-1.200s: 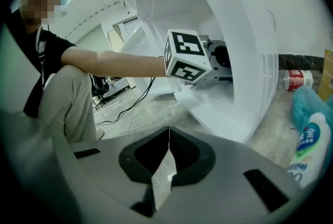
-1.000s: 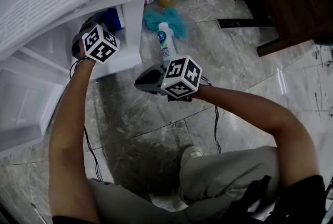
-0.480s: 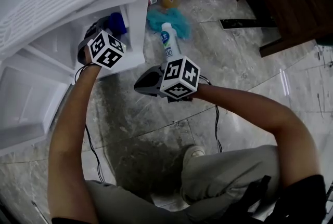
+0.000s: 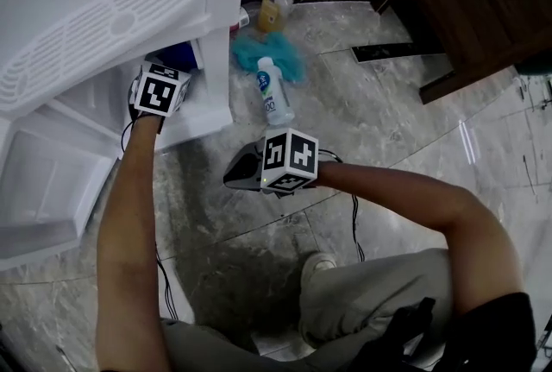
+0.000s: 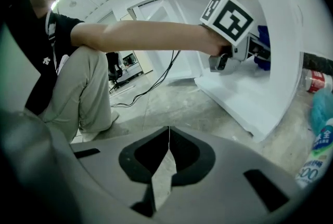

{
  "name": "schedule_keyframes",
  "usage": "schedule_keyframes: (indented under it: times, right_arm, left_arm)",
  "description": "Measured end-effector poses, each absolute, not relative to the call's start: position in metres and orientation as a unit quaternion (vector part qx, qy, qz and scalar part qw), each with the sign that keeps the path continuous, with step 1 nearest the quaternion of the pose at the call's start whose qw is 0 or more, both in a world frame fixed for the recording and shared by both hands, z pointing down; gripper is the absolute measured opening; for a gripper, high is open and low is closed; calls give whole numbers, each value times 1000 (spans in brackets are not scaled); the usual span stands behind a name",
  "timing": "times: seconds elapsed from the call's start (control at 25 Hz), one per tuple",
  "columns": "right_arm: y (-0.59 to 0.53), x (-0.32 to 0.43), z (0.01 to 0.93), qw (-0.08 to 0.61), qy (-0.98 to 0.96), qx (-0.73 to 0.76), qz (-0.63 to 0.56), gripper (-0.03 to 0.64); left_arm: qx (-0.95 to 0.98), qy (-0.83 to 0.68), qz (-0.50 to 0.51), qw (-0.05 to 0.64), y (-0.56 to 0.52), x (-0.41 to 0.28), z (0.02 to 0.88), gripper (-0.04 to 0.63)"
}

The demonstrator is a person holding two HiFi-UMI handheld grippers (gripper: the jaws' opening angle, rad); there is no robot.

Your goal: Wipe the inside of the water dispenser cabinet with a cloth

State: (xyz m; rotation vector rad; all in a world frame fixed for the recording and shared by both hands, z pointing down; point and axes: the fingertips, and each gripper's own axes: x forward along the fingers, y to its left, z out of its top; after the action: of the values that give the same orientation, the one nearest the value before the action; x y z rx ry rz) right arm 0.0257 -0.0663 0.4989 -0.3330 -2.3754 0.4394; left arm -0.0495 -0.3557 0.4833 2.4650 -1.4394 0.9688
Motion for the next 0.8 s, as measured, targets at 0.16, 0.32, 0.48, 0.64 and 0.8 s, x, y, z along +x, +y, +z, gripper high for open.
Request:
schedule_keyframes:
  times: [0.16, 0.32, 0.48, 0.64, 0.8]
  right_arm:
    - [-62, 18, 502, 361, -909, -150, 143, -2]
    - [-50, -2, 506, 374, -901, -185, 118, -2]
    - [-40, -21, 499, 370, -900, -203, 106, -2]
    - [-32, -13, 499, 374, -899, -207, 98, -2]
    - [-30, 17, 515, 407, -884, -220, 72, -2]
  left_arm:
    - [833, -494, 246, 45, -343, -42, 431, 147]
    - [818, -567, 89, 45, -331, -53, 360, 146]
    - [810, -584, -47, 15, -321, -49, 303, 146]
    - [786, -604, -133, 8, -321, -51, 276, 146]
    - [773, -610, -174, 2, -336, -56, 254, 146]
